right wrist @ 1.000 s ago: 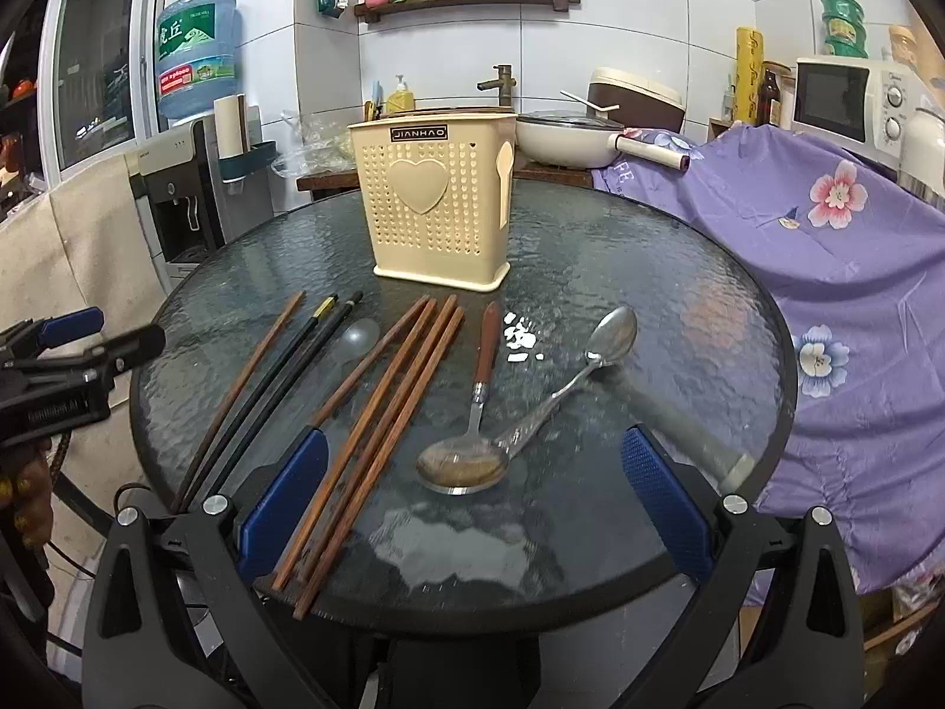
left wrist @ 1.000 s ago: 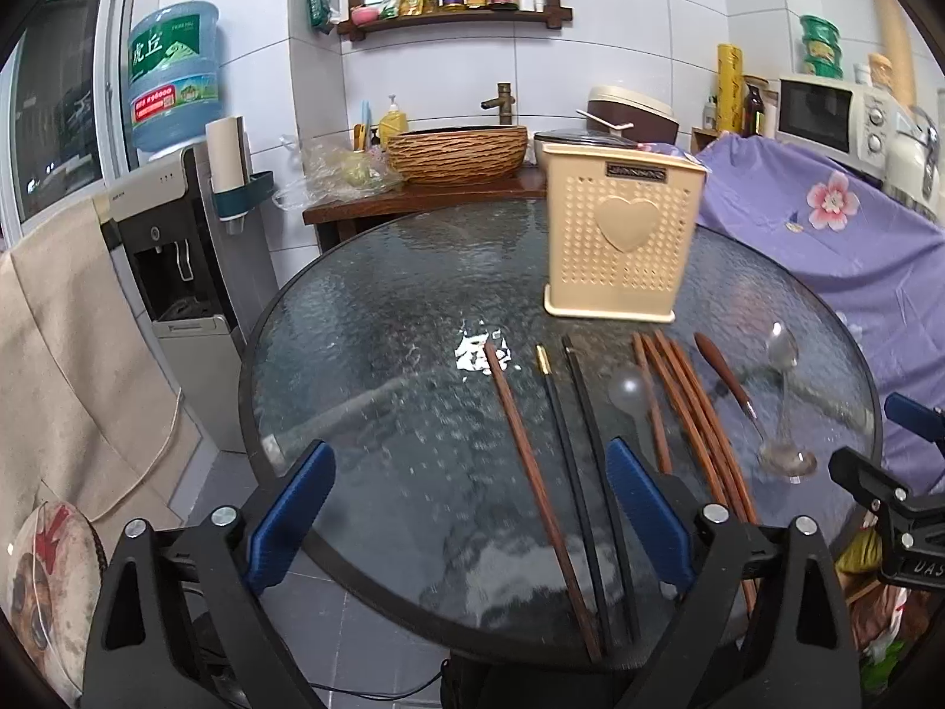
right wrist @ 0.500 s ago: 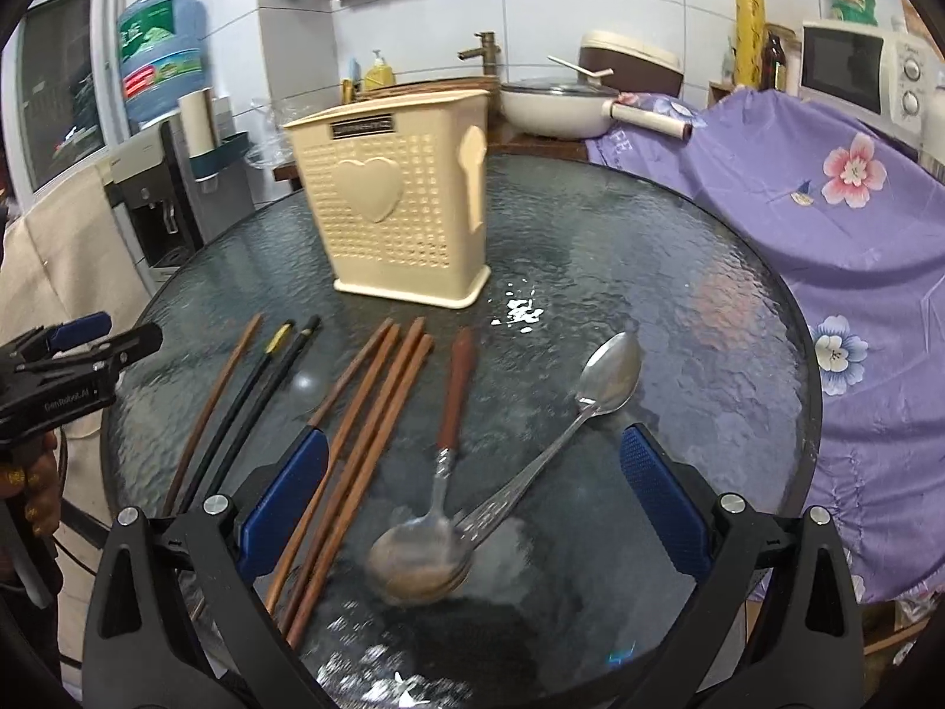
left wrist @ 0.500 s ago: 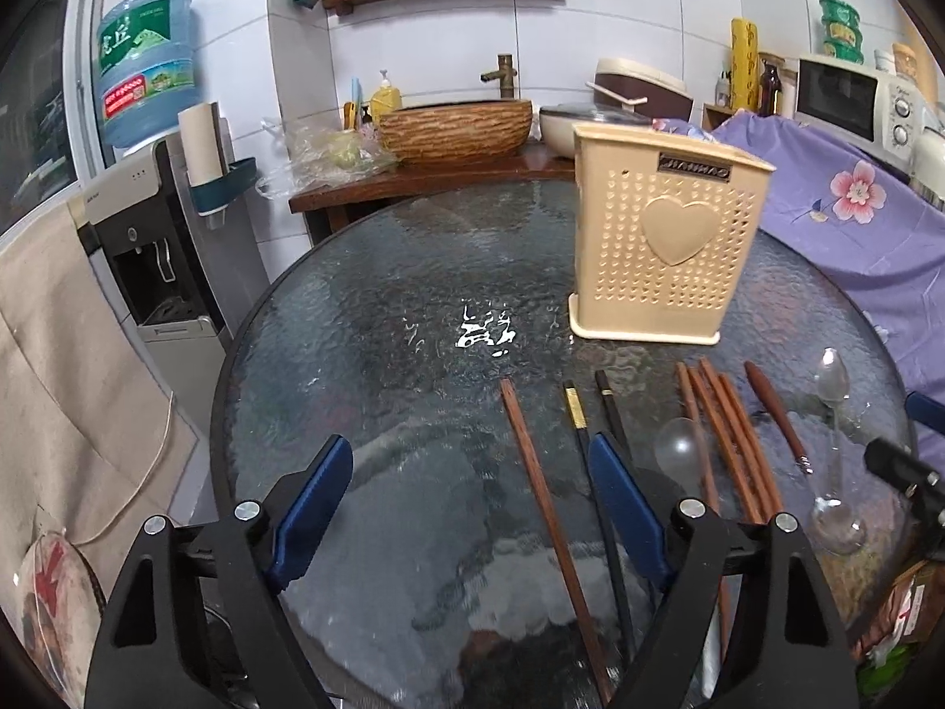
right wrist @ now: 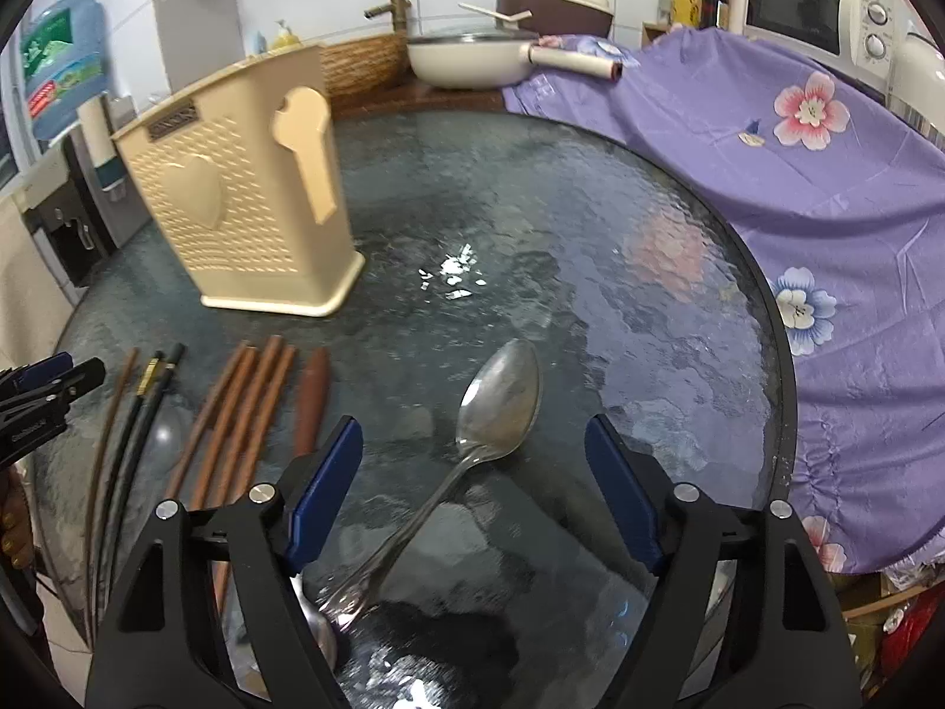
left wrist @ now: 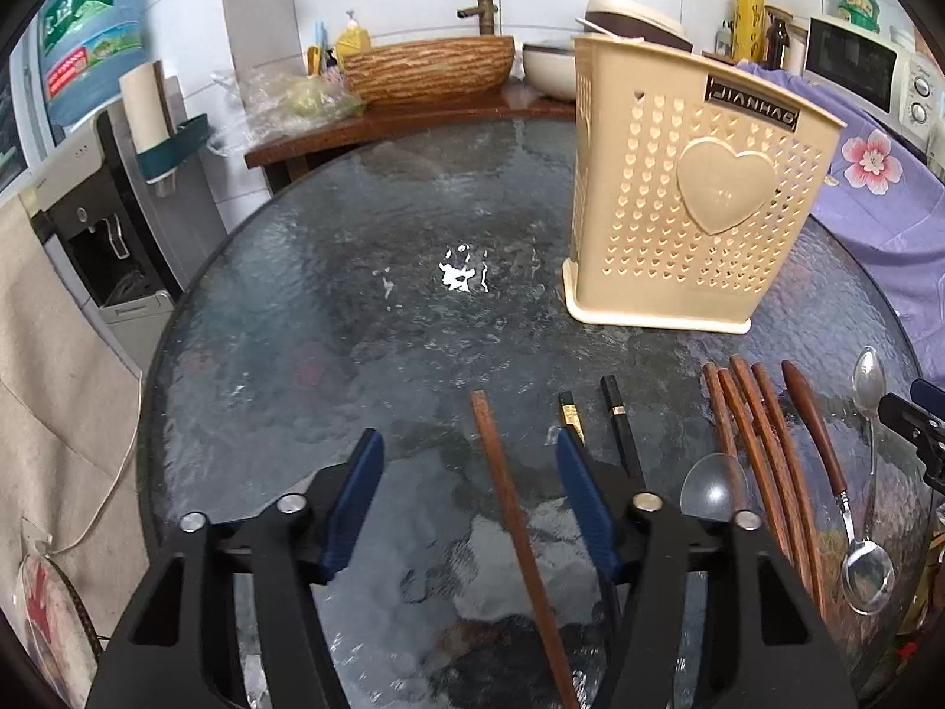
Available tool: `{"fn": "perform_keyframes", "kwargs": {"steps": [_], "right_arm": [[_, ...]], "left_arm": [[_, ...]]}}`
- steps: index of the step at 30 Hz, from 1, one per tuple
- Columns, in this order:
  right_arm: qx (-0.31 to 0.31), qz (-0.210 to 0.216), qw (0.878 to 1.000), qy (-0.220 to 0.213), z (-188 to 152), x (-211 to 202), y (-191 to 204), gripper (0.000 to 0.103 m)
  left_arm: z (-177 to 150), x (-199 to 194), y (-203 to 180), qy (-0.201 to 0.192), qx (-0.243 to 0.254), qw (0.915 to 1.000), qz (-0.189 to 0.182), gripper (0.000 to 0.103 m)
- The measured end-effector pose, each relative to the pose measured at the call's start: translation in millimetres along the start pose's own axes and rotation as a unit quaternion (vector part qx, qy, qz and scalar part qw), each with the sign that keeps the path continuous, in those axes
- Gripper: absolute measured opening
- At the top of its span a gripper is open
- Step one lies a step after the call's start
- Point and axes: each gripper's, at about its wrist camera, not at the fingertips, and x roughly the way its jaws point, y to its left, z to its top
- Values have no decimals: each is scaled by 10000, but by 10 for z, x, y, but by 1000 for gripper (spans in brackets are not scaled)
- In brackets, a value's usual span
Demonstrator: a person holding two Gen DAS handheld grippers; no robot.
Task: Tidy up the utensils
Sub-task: 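Grasp a brown wooden chopstick with the left gripper while the right gripper grasps the steel spoon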
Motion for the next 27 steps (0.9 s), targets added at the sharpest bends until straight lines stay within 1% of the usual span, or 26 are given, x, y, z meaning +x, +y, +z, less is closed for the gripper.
{"fn": "perform_keyframes", "kwargs": {"steps": [3,7,9,10,12,14,17,19,21,22,24,27], "right_arm": [[-7,-94,9999,70,46,86,4,71],[14,-144,9998,162,88,175,-5,68],[25,-111,9997,220,93,215,-13,63],[37,-96,9996,244,97,229,-15,62],[99,2,9996,280,109,258,-34,58],[195,129,9992,324,116,277,-65,55],[250,323,9985,356,124,285,-93,52],[255,412,9980,402,134,305,-100,49],[277,468,9975,444,149,327,-110,44],[287,487,9974,457,152,334,-113,42],[306,556,9968,485,171,349,-117,38],[340,624,9962,501,187,360,-128,33]], "left_arm": [[18,106,-5,141,35,9999,-3,49],[10,185,7,303,-35,9994,-133,45],[11,204,2,341,4,9993,-132,43],[11,215,-2,363,19,9992,-144,42],[8,233,-8,410,38,9990,-159,39],[15,270,14,475,35,9988,-109,36],[0,235,75,470,-41,9987,-198,36],[-16,212,106,467,-64,9987,-191,36],[-19,242,144,562,-110,9981,-225,36],[-18,256,156,592,-122,9979,-246,36],[-5,267,155,598,-92,9979,-210,35],[16,292,152,624,-80,9978,-219,33]]}}
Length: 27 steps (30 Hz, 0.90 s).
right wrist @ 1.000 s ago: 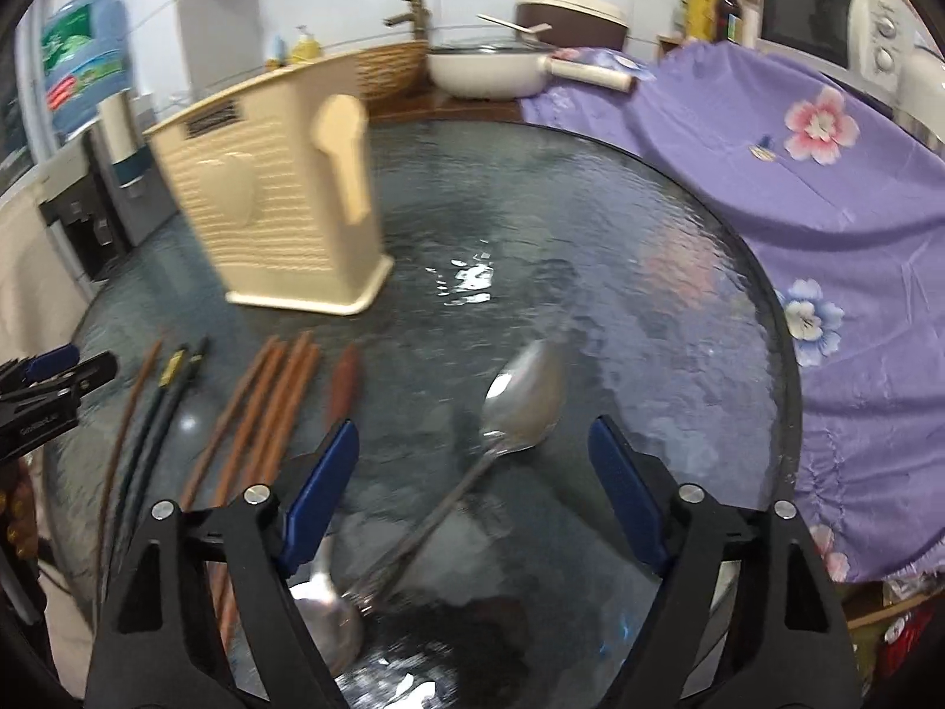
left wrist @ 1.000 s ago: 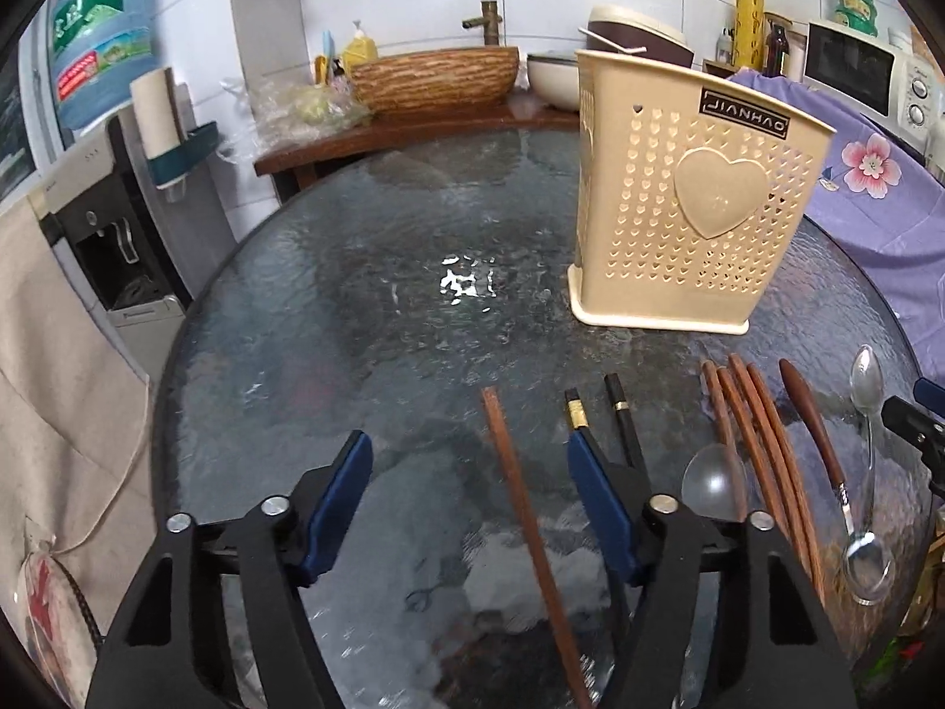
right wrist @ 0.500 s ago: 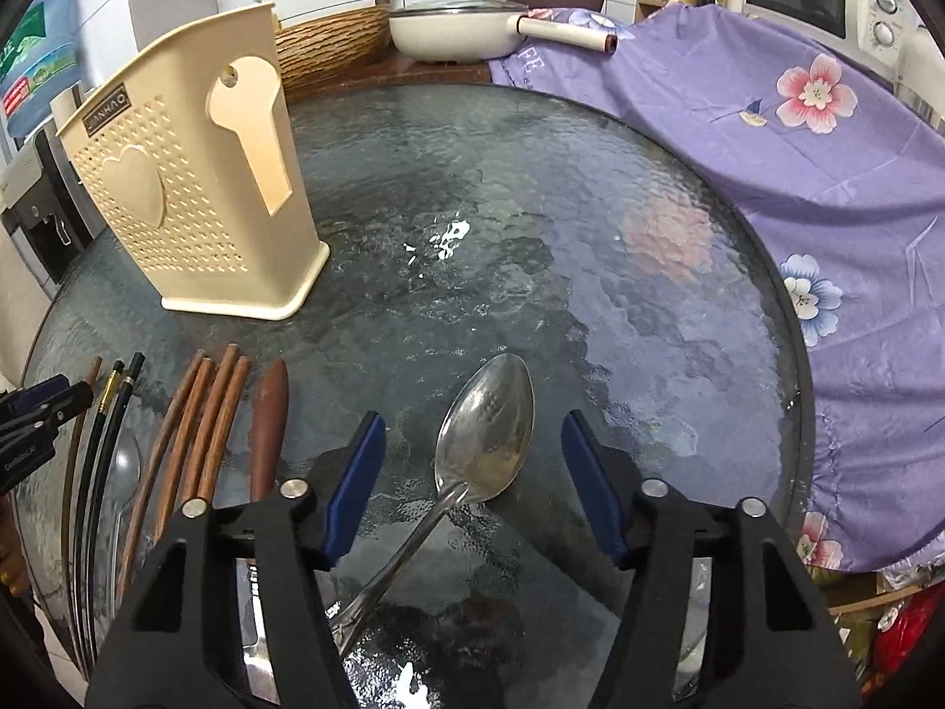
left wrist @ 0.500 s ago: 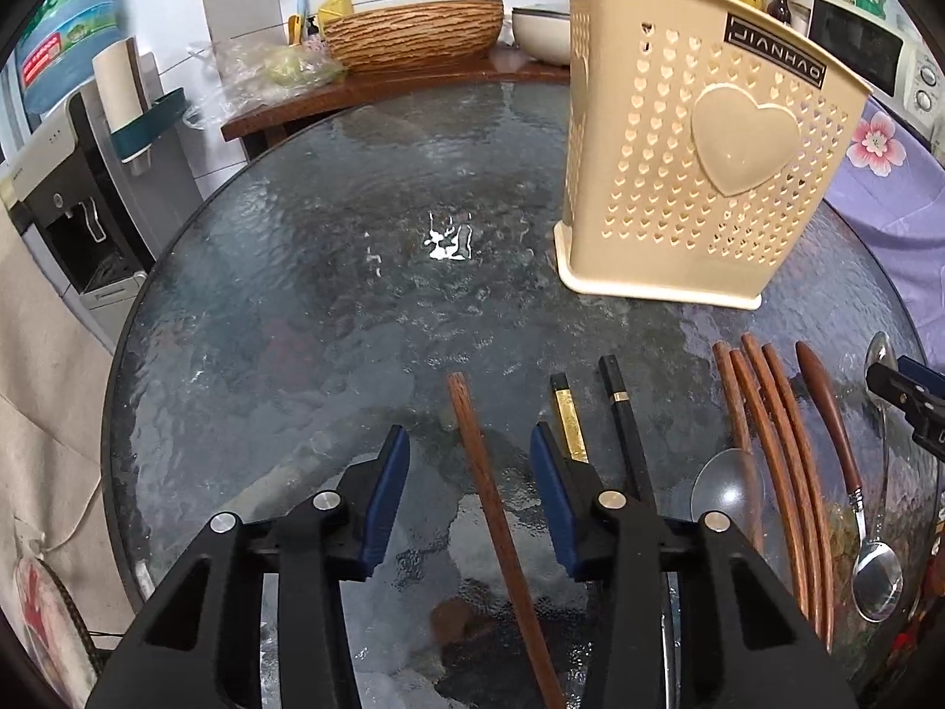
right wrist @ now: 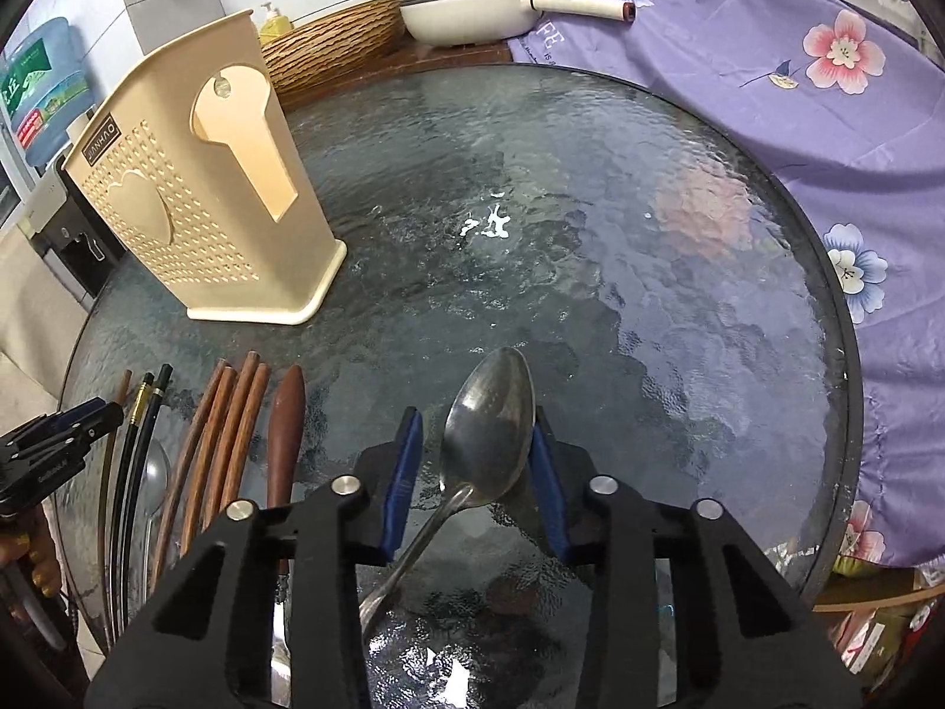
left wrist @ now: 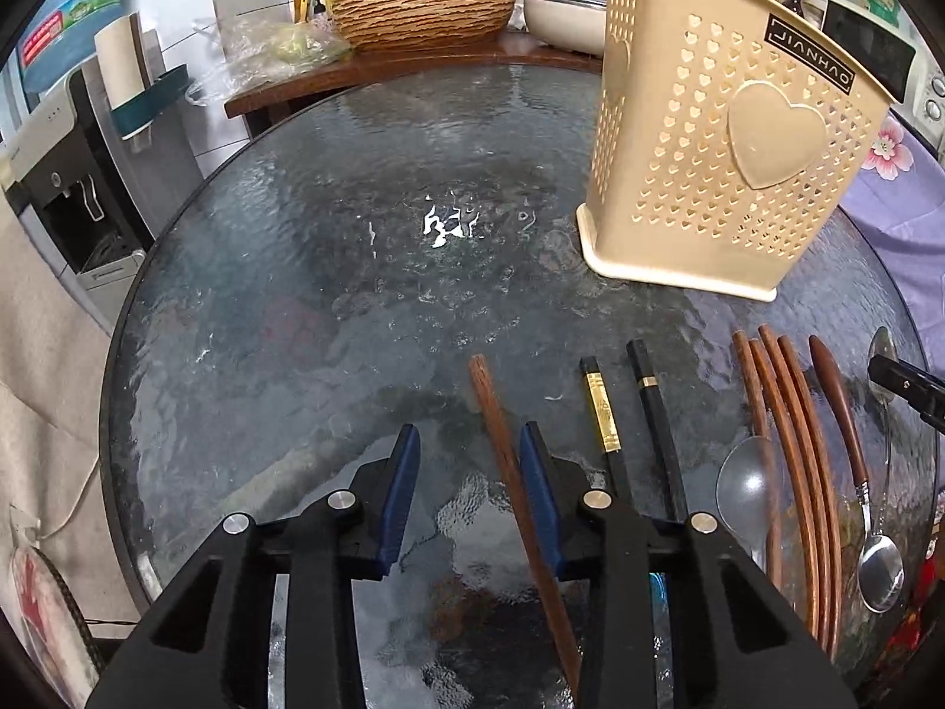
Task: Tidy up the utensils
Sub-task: 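Grasp a brown wooden chopstick with the left gripper while the right gripper grasps the steel spoon, then lift the chopstick with the left gripper into the holder while the right gripper carries the spoon there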
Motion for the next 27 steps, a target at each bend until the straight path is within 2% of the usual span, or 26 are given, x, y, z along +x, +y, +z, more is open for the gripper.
{"fn": "perform_keyframes", "kwargs": {"steps": [4,13,21,27], "right_arm": [[50,114,9999,40,15,6,-14,29],[33,373,9992,157,113,71,-42,18],[-97,614,9980,121,169,41,-52,5],[-246,799,9963,-177,205,-125,2,2]], "left_arm": [[72,45,-25,42,25,10000,-24,29],[181,112,-48,116,91,9999,-69,10],[249,165,-51,135,38,9998,-135,9],[287,145,-53,73,12,9997,-234,7]]}}
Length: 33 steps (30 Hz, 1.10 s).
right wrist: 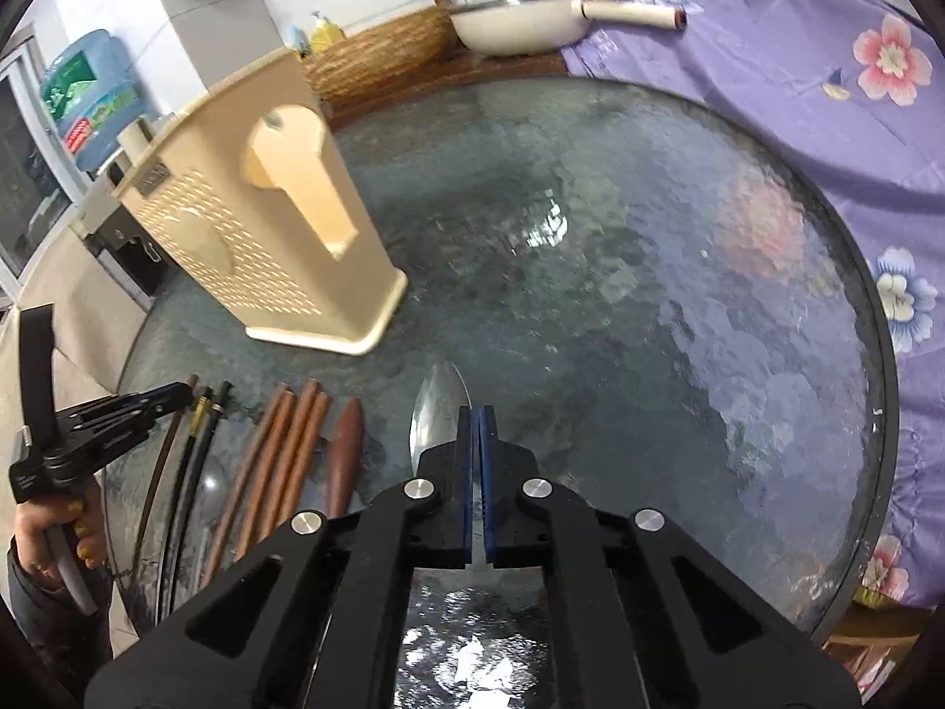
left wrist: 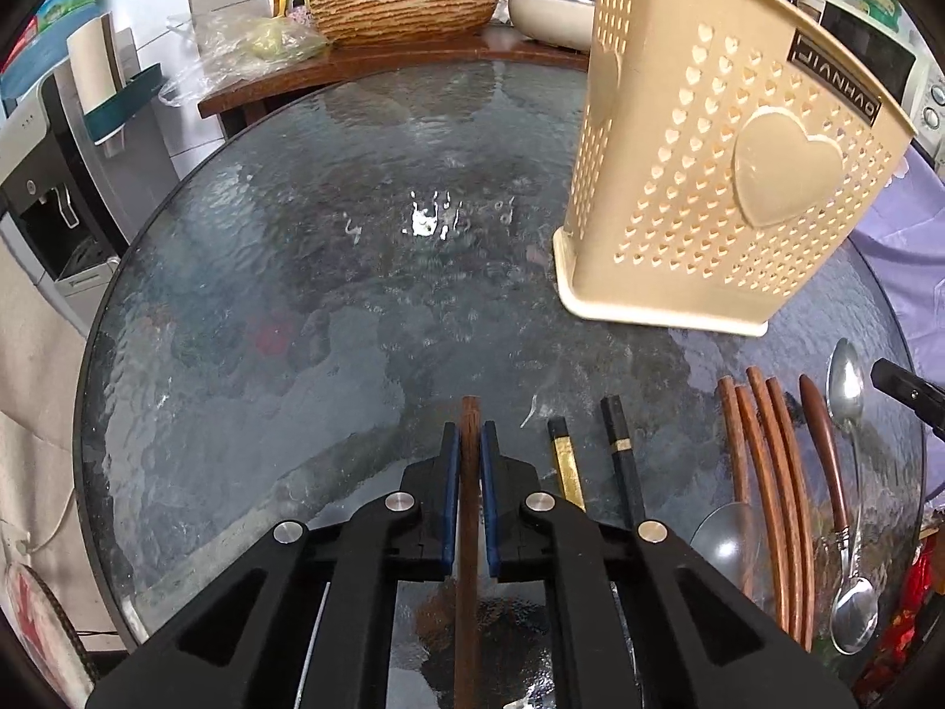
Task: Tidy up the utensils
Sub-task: 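Lift the chopstick with the left gripper into the holder while the right gripper carries the spoon there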
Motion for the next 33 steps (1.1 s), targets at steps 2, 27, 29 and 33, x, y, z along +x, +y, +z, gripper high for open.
{"fn": "perform_keyframes", "kwargs": {"steps": [2,27,29,33], "right_arm": [[-87,12,9999,-145,26,-64,38,1],[-270,265,9981,477,65,335,-18,33],[-338,365,9976,471,74,359,-31,26],[-347,620,9960,543,82,396,-42,11]], "left_arm": [[21,-35,14,-58,-25,10000,-45,7],[208,-394,81,-556,-91,9974,-441,7],[231,-415,84,-584,-66,9972,-456,7],[267,-440,77,-583,-77,9968,-547,7]]}}
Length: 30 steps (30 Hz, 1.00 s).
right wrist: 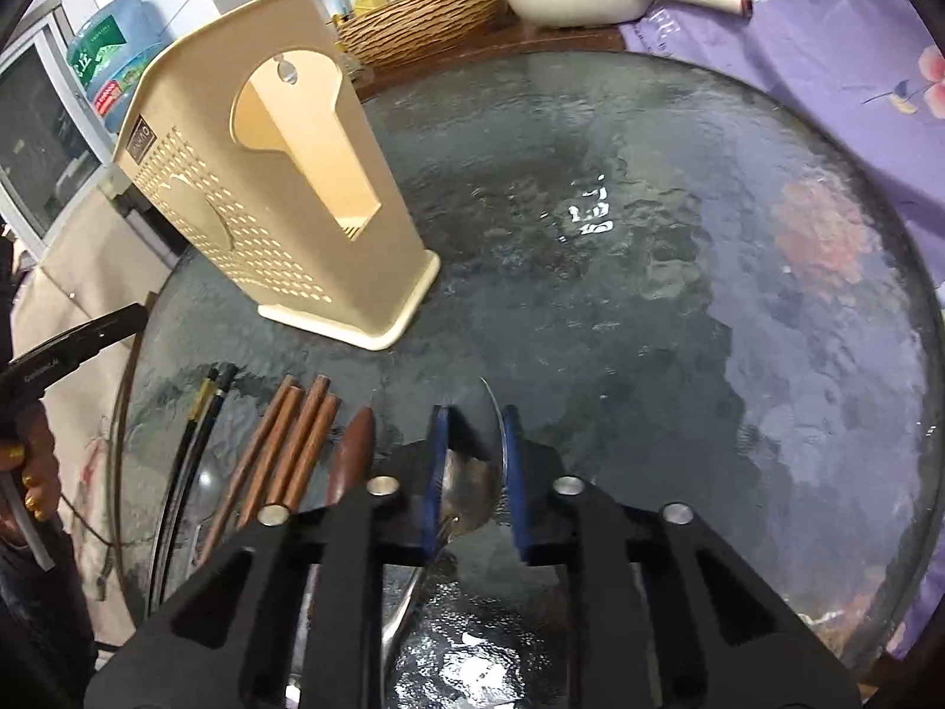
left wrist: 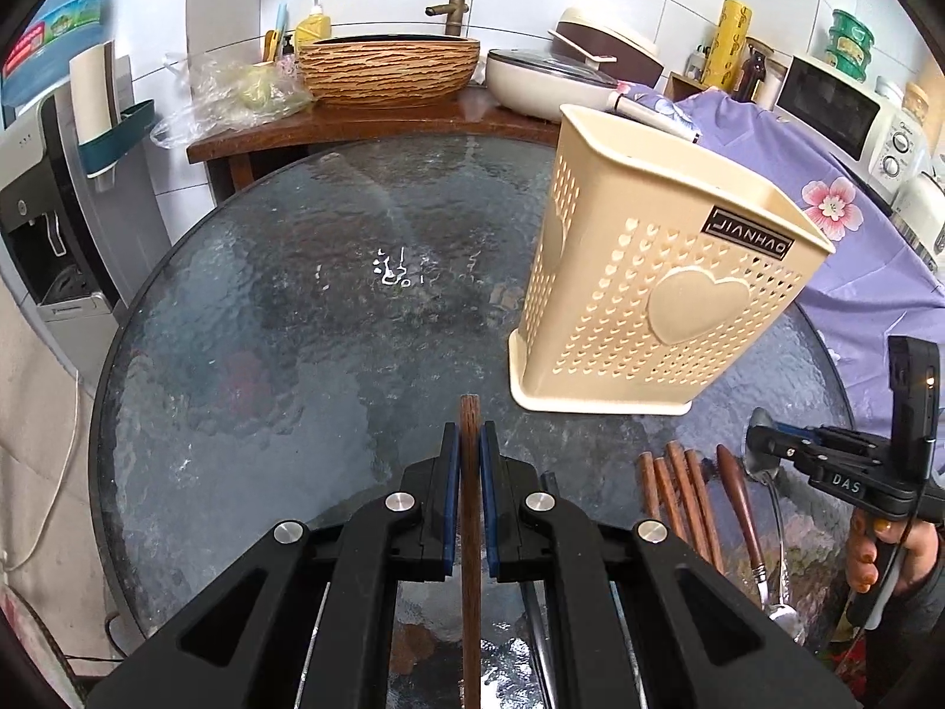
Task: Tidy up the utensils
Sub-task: 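Lift the chopstick with the left gripper into the holder while the right gripper carries the spoon there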
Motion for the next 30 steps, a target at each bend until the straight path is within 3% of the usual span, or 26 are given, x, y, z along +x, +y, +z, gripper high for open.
{"fn": "perform_keyframes", "kwargs": {"steps": [3,15,21,30], "right_arm": [[8,115,9999,-88,5,-59,10,3],[-324,-29,9953,-916,79,-633,323,3],[-780,-275,9851,-1509,143,-1015,591,3],[-927,-355,9696,-2236,357,-1305,922,3]], "left_arm": [[19,-12,-19,-13,29,10000,-21,7],[135,-227,-72,-259,57,9995,-175,7],[200,-384,-115,-464,102,9986,-226,7],[409,-754,-234,-911,190,9948,-408,7]]}}
